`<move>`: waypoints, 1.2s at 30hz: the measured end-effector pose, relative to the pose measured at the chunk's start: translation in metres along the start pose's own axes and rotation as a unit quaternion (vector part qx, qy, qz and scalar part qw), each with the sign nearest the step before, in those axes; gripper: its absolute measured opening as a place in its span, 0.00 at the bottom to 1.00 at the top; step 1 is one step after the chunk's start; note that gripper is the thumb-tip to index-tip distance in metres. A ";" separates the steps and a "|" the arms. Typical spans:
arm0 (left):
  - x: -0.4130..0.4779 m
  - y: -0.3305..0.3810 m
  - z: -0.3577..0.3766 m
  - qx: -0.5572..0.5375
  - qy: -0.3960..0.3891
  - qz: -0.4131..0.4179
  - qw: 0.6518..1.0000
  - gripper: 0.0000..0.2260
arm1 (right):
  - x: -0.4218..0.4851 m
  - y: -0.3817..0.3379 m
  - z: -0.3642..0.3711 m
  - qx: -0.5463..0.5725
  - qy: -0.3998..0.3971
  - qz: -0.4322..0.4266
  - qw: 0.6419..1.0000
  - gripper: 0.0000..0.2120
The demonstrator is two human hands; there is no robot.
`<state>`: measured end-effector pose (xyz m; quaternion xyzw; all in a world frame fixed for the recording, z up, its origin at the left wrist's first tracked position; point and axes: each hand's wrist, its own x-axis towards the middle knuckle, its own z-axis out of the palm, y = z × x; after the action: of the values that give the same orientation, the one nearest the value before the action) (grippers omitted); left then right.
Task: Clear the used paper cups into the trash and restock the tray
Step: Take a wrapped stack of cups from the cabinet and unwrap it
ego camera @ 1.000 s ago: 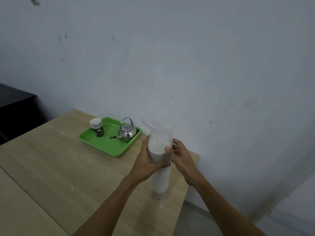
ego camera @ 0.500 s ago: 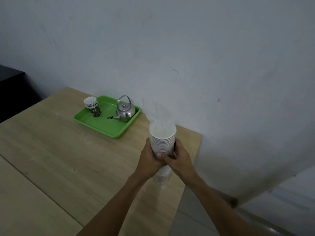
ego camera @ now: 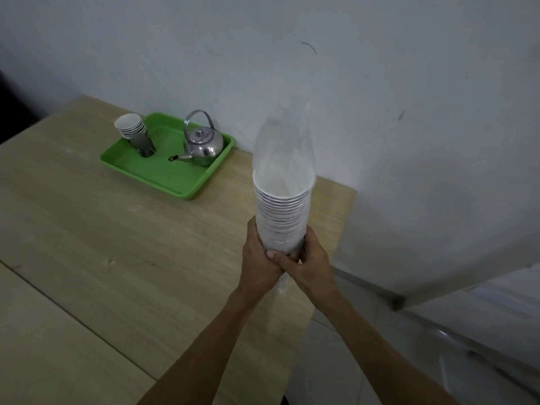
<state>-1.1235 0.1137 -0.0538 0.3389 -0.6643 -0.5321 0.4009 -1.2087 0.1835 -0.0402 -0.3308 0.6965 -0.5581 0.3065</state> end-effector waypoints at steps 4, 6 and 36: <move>-0.002 -0.007 0.003 0.001 0.008 0.013 1.000 0.35 | 0.000 0.013 0.003 0.024 0.003 0.014 1.000 0.35; -0.005 -0.018 0.005 0.000 0.014 0.009 1.000 0.34 | -0.001 0.024 0.005 0.030 -0.002 0.026 0.999 0.35; -0.013 -0.061 -0.010 0.032 -0.059 0.032 0.997 0.48 | 0.010 0.024 -0.004 0.044 -0.043 -0.064 0.996 0.44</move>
<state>-1.1077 0.1085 -0.1147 0.2977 -0.7141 -0.5167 0.3667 -1.2209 0.1816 -0.0635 -0.3846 0.6346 -0.5919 0.3145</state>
